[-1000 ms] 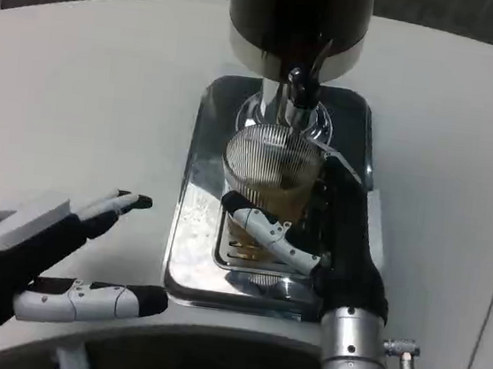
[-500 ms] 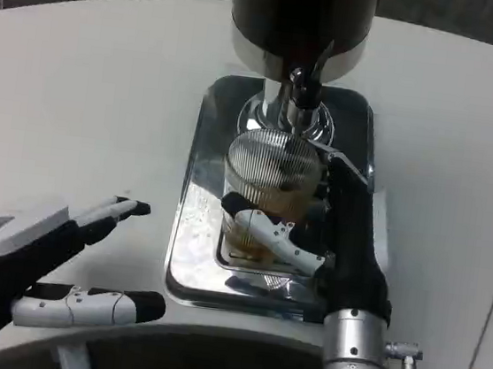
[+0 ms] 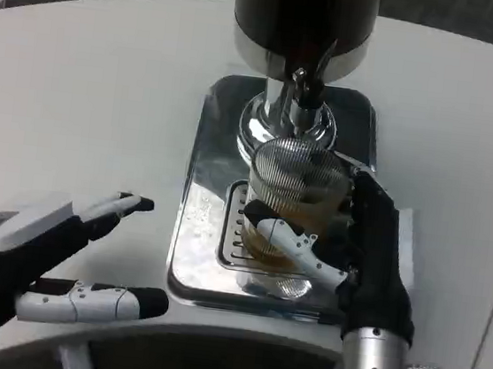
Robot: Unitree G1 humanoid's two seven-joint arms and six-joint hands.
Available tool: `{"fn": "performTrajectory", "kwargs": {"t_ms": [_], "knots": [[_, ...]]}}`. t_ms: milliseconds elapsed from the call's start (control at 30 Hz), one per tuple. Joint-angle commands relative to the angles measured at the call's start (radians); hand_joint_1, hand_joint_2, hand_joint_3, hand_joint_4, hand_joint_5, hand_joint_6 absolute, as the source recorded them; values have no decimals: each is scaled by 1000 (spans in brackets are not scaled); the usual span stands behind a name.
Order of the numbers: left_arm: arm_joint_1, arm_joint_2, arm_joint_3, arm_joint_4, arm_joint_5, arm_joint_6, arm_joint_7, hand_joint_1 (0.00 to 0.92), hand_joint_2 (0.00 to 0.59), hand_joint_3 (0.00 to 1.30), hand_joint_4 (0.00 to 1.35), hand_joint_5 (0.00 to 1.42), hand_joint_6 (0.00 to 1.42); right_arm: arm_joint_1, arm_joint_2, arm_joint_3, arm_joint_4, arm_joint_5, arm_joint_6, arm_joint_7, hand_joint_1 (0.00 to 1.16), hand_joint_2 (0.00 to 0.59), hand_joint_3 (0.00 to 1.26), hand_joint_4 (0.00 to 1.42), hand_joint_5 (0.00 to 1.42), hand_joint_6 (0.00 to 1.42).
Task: Grasp the cup under the faucet to collect the drink, then remove the cup.
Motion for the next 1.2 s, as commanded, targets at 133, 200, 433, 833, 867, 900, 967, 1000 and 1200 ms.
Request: {"fn": "performTrajectory", "kwargs": {"t_ms": [133,200,433,833,867,900,967,1000,1200], "knots": [[-21,13,-18,27,9,-17,-2,0,16,81,0,50,176,100,-14,1,-130,6,12,55,904,215,874,1069,1183,1335],[-30,11,-26,31,12,-17,0,0,16,81,0,50,176,118,-17,0,-157,8,16,67,904,215,879,1074,1187,1341],[-66,6,-44,42,16,-19,6,0,17,81,0,50,175,181,-31,-9,-247,16,25,109,904,215,907,1089,1220,1366],[-90,-8,-54,-15,4,-11,-1,0,17,81,0,50,175,338,-48,-12,-495,40,44,201,904,215,941,1139,1262,1405],[-90,-9,-54,-24,3,-8,-2,0,17,81,0,50,175,347,-48,-12,-512,42,49,210,904,215,941,1140,1262,1405],[-89,-10,-54,-30,3,-6,-3,0,17,81,0,50,175,357,-50,-12,-530,43,53,220,904,215,941,1140,1262,1406],[-86,-11,-53,-48,-2,-2,-9,0,17,81,0,47,175,372,-53,-12,-557,45,61,234,904,215,949,1142,1272,1407],[-84,-10,-52,-56,-4,0,-12,0,17,81,0,46,175,383,-58,-11,-575,47,66,245,904,215,949,1142,1273,1408],[-48,-10,-31,-130,-22,11,-24,0,19,72,0,30,175,449,-89,-6,-660,55,81,305,904,215,952,1142,1285,1424]]}}
